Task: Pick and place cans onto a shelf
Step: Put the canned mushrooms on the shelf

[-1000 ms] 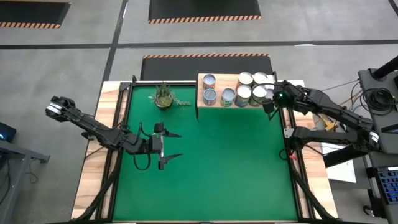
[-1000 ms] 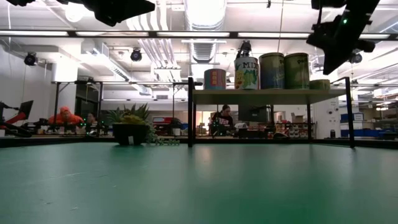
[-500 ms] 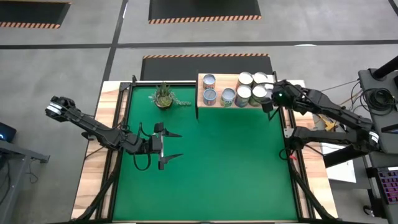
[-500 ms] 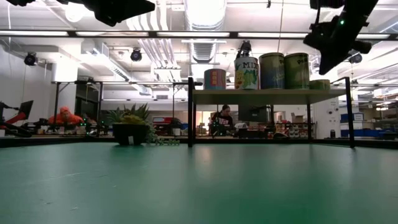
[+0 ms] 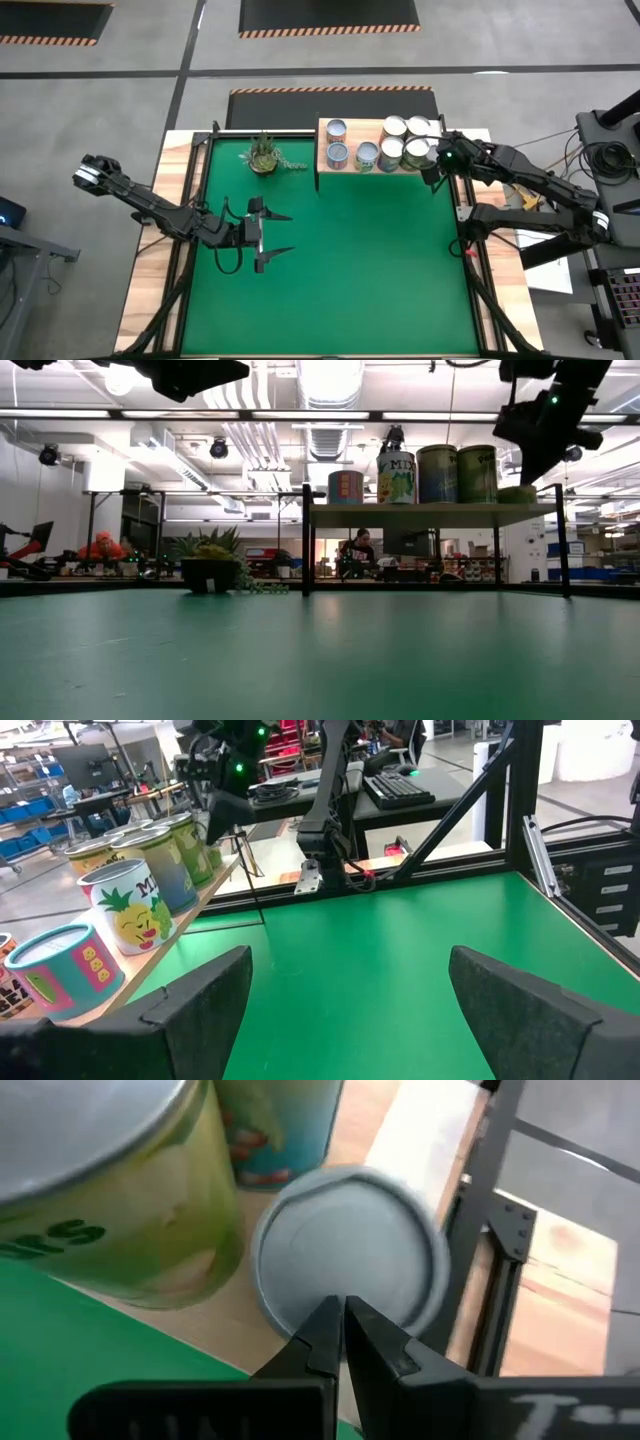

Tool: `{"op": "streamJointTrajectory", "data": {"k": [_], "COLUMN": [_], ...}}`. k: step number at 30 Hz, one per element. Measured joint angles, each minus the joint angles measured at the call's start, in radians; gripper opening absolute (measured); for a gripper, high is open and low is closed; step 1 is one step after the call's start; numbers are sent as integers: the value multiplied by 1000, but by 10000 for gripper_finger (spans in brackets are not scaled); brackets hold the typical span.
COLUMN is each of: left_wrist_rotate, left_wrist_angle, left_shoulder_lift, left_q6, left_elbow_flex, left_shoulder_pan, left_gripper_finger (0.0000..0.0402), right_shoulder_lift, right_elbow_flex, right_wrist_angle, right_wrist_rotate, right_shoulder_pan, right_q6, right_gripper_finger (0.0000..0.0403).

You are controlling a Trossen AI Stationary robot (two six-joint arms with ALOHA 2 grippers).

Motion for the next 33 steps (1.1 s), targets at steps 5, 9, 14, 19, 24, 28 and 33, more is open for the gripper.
{"op": "streamJointTrajectory", "data": {"k": [5,9,14,19,24,28,33], "left_wrist_rotate": [0,0,0,0,0,0,0], "left_wrist_angle": [9,9,9,9,8,10,24], "left_shoulder_lift": [0,0,0,0,0,0,0], "left_q6": [0,0,0,0,0,2,3], "left_elbow_flex": [0,0,0,0,0,0,0], "left_shoulder_pan": [0,0,0,0,0,0,0], "left_gripper_finger": [320,320,320,320,320,320,320], "right_shoulder_lift": [-1,0,1,7,7,5,7], "right_elbow_flex": [54,78,60,0,-34,-20,10], "right_wrist_angle": [-40,-37,-10,41,43,2,-3], "right_wrist_rotate": [2,4,33,39,36,-4,-61], "right_shoulder_pan": [0,0,0,0,0,0,0], "right_q6": [0,-1,-4,-13,-17,-18,-26], "right_gripper_finger": [9,9,9,9,9,9,9]}}
